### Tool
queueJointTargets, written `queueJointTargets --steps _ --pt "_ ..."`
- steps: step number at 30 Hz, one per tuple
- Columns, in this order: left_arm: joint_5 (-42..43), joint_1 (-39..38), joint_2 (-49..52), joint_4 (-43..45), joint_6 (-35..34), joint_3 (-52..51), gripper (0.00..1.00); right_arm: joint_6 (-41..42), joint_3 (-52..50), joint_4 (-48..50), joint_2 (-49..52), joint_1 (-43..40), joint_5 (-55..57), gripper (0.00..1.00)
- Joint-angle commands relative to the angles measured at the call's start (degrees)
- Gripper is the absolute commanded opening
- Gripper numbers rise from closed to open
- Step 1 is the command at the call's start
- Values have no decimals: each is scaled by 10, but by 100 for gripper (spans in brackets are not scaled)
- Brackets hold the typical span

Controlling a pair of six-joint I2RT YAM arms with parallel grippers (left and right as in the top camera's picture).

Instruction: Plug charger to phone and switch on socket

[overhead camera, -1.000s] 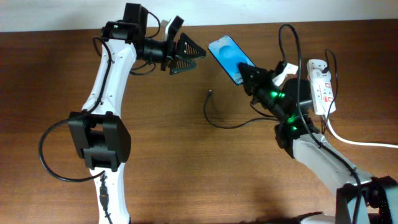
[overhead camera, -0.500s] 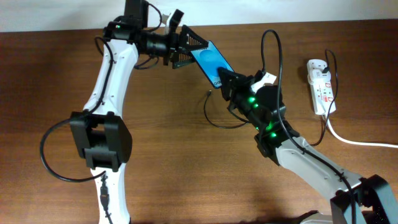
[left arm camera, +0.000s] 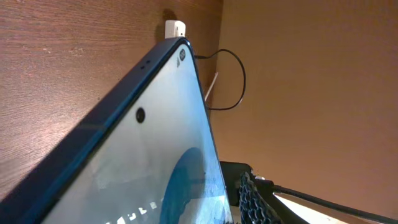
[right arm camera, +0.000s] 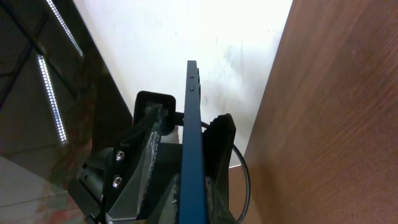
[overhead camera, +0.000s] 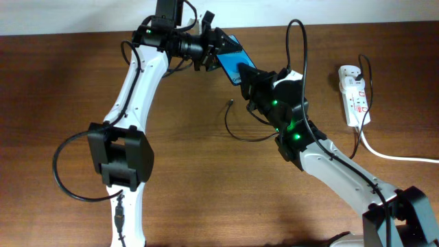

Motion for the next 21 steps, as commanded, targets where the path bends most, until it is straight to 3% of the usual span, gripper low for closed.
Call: queueJointTargets --steps 1,7,13,14,15,18,21 --pt "-9 0 -4 7 0 8 45 -6 9 2 -1 7 -38 4" --pt "-21 0 -3 12 -25 8 26 5 9 2 -1 9 -43 4" --pt "-19 0 -4 118 -154 8 20 40 9 6 -1 8 -28 4" --pt "-19 0 -4 123 -160 8 14 50 9 6 -1 8 -28 4" --pt "-19 0 -3 127 -169 8 2 52 9 7 -1 8 -28 4" --pt "-19 0 -4 132 -169 8 0 52 9 6 -1 8 -28 5" --pt "-19 2 -4 137 -168 8 0 47 9 -3 -1 4 -28 34"
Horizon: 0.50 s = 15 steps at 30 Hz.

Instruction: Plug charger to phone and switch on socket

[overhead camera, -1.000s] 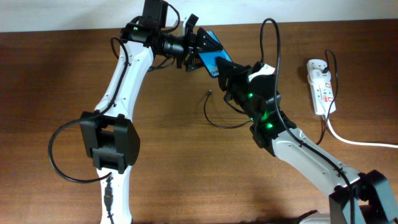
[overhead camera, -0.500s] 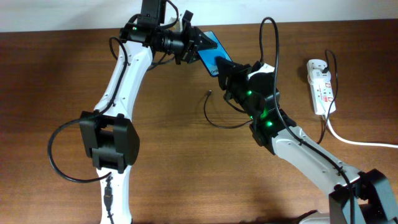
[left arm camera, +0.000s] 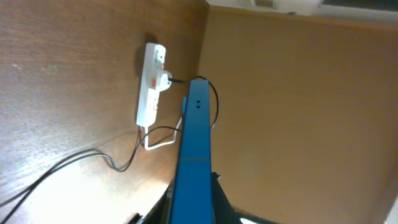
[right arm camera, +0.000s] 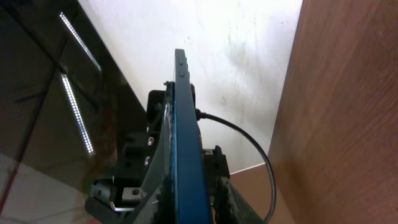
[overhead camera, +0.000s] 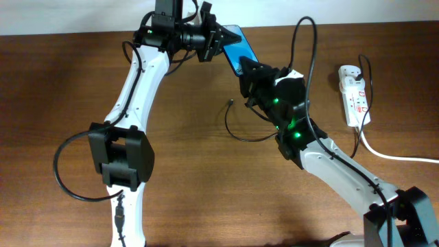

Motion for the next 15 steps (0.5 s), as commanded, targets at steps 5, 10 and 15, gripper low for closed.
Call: queueJointTargets --steps 5,10,15 --pt "16 49 -3 -78 101 8 0 -208 -3 -17 -2 -108 -150 79" --pt "29 148 -3 -315 408 6 0 -451 23 -256 -2 -227 -318 68" --pt "16 237 -3 -443 477 6 0 -703 291 -681 77 -180 -225 68"
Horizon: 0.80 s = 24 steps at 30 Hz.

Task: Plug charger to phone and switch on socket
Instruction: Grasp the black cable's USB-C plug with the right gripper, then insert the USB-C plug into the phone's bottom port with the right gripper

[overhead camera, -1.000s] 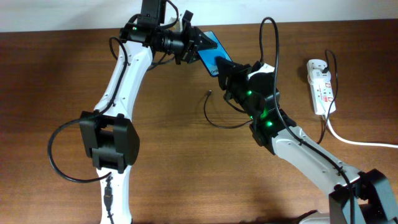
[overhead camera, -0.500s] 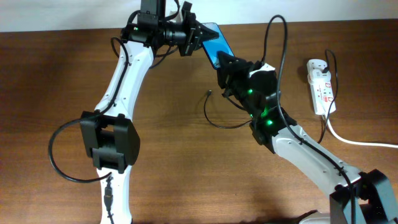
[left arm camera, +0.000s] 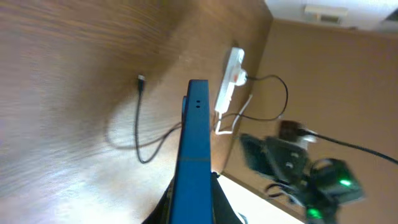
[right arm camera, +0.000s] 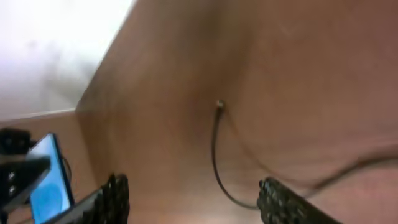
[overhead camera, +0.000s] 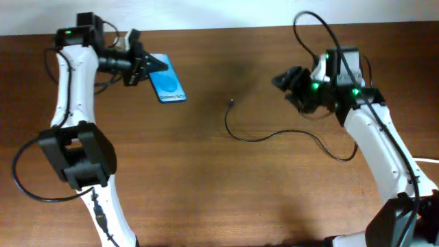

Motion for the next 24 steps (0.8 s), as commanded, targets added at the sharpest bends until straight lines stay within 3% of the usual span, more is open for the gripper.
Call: queueJointTargets --steps 1,4,6,14,17,24 --pt "19 30 -3 -19 42 6 0 -143 90 -77 78 47 24 69" --pt "17 29 -3 -29 46 6 0 -145 90 -47 132 87 26 68" --pt "17 28 -3 -29 46 6 0 -137 90 -17 176 115 46 62" --pt "-4 26 -3 -29 46 6 0 -21 90 84 303 156 62 47" --pt "-4 26 -3 -29 46 6 0 22 89 104 317 162 65 37" --pt "-4 26 -3 -27 46 6 0 51 89 129 346 168 61 30"
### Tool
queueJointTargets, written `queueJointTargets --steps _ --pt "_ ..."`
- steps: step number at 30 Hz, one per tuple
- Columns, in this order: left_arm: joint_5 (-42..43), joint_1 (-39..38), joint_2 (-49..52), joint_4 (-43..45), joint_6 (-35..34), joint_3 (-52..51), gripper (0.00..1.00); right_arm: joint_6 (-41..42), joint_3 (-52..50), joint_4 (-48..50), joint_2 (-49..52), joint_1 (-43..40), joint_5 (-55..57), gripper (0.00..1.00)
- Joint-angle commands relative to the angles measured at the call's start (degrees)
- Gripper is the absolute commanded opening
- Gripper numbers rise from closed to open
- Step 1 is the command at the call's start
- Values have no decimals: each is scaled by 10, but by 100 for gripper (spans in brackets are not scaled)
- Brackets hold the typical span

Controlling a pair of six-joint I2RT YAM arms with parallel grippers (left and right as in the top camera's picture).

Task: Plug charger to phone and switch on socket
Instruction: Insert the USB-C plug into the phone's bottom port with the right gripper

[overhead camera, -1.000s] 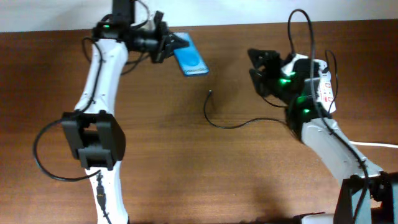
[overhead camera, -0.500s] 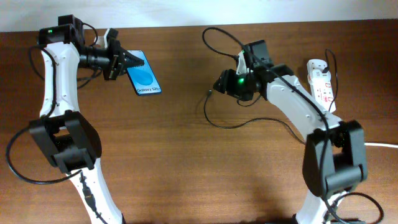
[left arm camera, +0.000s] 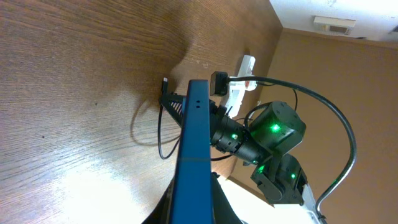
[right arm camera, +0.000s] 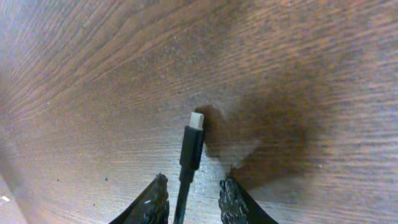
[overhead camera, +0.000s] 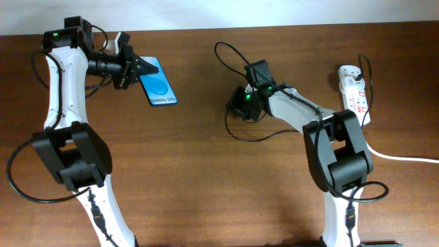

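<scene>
My left gripper (overhead camera: 132,69) is shut on a blue phone (overhead camera: 158,86), held at the table's back left. The left wrist view shows the phone (left arm camera: 192,143) edge-on, clamped between the jaws. A thin black charger cable (overhead camera: 274,134) loops across the middle of the table. In the right wrist view its plug end (right arm camera: 191,146) lies flat on the wood. My right gripper (right arm camera: 193,200) is low over that end and open, one finger on each side of the cable and neither touching it. Overhead, my right gripper (overhead camera: 244,108) sits at the cable's left tip.
A white socket strip (overhead camera: 352,93) lies at the right edge with a plug in it and a white lead (overhead camera: 398,156) running off to the right. It also shows in the left wrist view as the socket strip (left arm camera: 239,78). The wooden table (overhead camera: 206,192) is brown.
My right gripper has moved from mid-air at the right of the table down to the cable's plug end, which it now straddles. The left gripper with the phone has shifted only slightly.
Both grippers were at the phone, raised at the back middle of the table, at the two oldest moments. Then the left gripper held it alone at the far left and the right gripper was apart, open. Now the right gripper is at the cable tip.
</scene>
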Motion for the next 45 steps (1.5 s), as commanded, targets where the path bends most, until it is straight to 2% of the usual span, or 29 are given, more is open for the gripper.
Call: queueJointTargets --steps 1,8,10,11,12,13,16,18,24,28,31,32,35,37,39,40,42,43,45 --pt "15 -2 -3 0 9 6 0 5 4 4 19 6 -3 29" --pt "15 -2 -3 -1 9 6 0 5 4 6 19 11 -3 24" --pt "15 -2 -3 -1 9 6 0 4 4 7 19 11 -3 14" --pt "15 -2 -3 -1 9 6 0 4 4 7 19 10 -3 5" --pt "15 -2 -3 -1 9 6 0 1 4 6 19 10 -10 4" --pt "16 -2 -3 -3 9 6 0 -17 5 7 17 5 -27 4" --pt "15 -2 -3 -3 9 6 0 -151 5 2 -16 -38 -119 4" --pt "17 -2 -3 -12 9 6 0 -207 5 -24 -53 -71 -156 4" --pt "17 -2 -3 -18 9 6 0 -244 5 -35 -76 -77 -209 4" --pt "17 -2 -3 -68 10 6 0 -325 5 -125 -202 -77 -226 4" --pt "24 -9 -3 -122 76 6 0 -406 5 -192 -290 -77 -279 4" --pt "41 -20 -4 -147 136 6 0 -435 5 -217 -315 -77 -311 4" --pt "120 -53 -4 -149 224 6 0 -463 5 -271 -364 -77 -336 4" --pt "134 -75 -4 -146 245 6 0 -479 5 -315 -403 -77 -336 4" --pt "151 -87 -4 -144 296 6 0 -495 4 -361 -444 -77 -336 5" --pt "189 -93 -4 -138 329 6 0 -496 2 -372 -461 -77 -335 5" --pt "260 -97 -4 -103 335 6 0 -489 -16 -362 -481 -77 -333 4" --pt "315 -97 -4 -78 335 6 0 -458 -40 -337 -488 -77 -328 5" --pt "332 -97 -4 -40 309 6 0 -367 -119 -227 -506 -69 -316 4"
